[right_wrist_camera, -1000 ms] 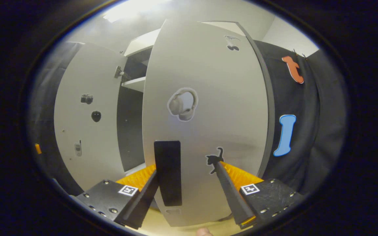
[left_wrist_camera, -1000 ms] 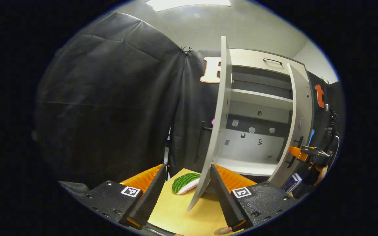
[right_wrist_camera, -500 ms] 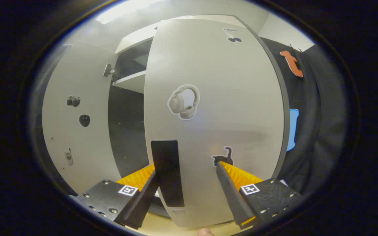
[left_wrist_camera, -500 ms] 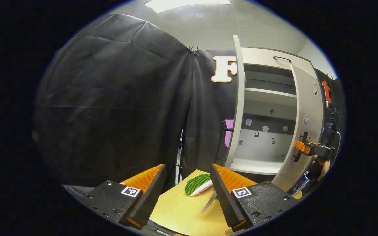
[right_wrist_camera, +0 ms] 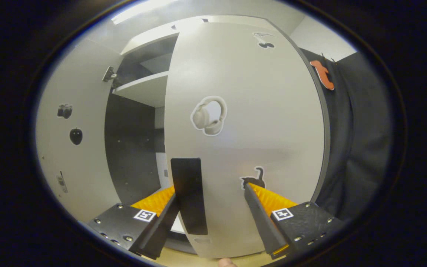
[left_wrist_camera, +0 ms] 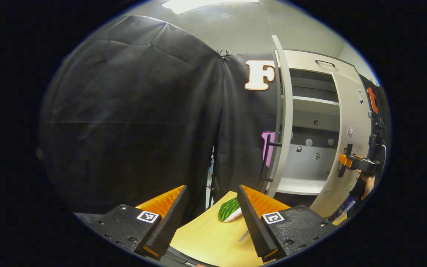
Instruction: Grasp the bottle in the cabinet with the left hand and place it on the coaster, then close the right door with the right hand and the left door with the left hand.
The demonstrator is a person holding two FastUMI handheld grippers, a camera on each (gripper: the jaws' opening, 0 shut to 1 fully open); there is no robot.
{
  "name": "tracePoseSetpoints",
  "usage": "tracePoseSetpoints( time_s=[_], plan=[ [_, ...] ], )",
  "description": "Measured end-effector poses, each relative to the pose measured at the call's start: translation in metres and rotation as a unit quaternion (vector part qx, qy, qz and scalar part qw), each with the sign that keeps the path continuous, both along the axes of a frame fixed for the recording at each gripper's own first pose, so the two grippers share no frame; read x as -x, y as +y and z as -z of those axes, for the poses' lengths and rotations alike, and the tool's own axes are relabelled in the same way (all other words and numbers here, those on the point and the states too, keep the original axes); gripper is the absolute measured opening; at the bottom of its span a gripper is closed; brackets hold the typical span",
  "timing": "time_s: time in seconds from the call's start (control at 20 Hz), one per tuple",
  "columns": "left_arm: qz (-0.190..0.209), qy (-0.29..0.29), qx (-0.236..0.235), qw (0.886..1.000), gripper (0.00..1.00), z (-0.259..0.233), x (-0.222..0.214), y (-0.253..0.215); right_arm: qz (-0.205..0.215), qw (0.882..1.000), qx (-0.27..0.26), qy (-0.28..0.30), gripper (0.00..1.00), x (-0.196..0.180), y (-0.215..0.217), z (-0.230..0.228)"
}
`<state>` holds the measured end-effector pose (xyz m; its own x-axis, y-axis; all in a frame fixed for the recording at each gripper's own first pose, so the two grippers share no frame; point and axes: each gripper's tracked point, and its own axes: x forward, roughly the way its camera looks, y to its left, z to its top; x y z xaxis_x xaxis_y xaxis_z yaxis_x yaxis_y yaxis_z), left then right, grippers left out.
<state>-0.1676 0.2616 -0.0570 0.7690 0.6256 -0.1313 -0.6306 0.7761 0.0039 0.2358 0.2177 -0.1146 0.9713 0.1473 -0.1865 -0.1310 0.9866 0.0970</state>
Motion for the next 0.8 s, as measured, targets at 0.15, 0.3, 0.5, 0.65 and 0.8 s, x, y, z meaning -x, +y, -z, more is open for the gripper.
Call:
tracePoseSetpoints(
  time_s=[0.15, 0.3, 0.5, 0.65, 0.8],
  plan=[
    [-0.007, 0.004, -0.004, 1.0, 0.86, 0.0, 0.006, 0.011, 0.013, 1.0, 0.007, -0.001, 0.97, -0.005, 0.001, 0.001],
    [-0.011, 0.01, -0.01, 1.0, 0.8, 0.0, 0.01, 0.017, 0.025, 1.0, 0.014, -0.004, 0.98, -0.01, 0.002, 0.001],
    [0.016, 0.01, -0.01, 1.0, 0.81, -0.002, -0.005, 0.015, 0.04, 0.999, 0.025, -0.006, 0.98, -0.017, 0.003, 0.002],
    [0.05, 0.006, -0.018, 0.999, 0.81, -0.007, -0.029, 0.011, 0.049, 0.998, 0.028, -0.009, 0.98, -0.022, 0.004, 0.004],
    [0.104, -0.004, -0.03, 0.994, 0.81, -0.018, -0.058, 0.005, 0.046, 0.999, 0.028, -0.007, 0.98, -0.02, 0.004, 0.004]
  ],
)
